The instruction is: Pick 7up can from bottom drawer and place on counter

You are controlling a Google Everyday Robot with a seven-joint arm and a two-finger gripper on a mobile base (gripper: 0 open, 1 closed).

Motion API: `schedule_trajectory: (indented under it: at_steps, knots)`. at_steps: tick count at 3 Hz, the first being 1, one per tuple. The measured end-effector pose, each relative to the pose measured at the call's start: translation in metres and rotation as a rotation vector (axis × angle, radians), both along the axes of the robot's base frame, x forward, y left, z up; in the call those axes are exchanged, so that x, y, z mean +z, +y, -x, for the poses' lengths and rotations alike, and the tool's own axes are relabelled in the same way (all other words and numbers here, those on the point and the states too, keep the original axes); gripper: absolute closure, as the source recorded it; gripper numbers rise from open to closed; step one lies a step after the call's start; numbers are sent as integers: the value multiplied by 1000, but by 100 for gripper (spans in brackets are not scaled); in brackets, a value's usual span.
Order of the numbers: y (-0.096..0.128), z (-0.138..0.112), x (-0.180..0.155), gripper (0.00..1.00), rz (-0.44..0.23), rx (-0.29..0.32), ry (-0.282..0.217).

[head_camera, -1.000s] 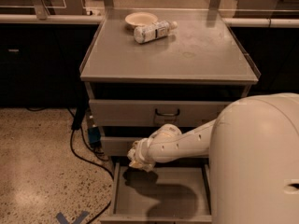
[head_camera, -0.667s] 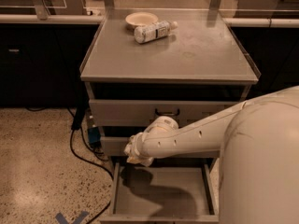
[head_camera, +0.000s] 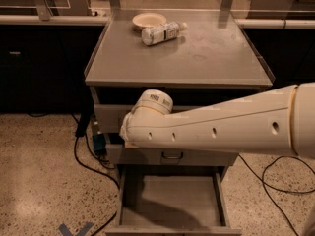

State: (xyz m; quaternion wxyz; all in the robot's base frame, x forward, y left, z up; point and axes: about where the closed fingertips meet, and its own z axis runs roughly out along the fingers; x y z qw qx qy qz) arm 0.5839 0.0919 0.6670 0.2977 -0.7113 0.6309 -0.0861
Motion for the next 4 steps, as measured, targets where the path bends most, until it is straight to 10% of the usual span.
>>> schedule_trajectory:
  at_steps: [2,4]
  knots:
    - [0,-7,17,100,-57,18,-21]
    - [-18,-45,120,100,-110,40,-146]
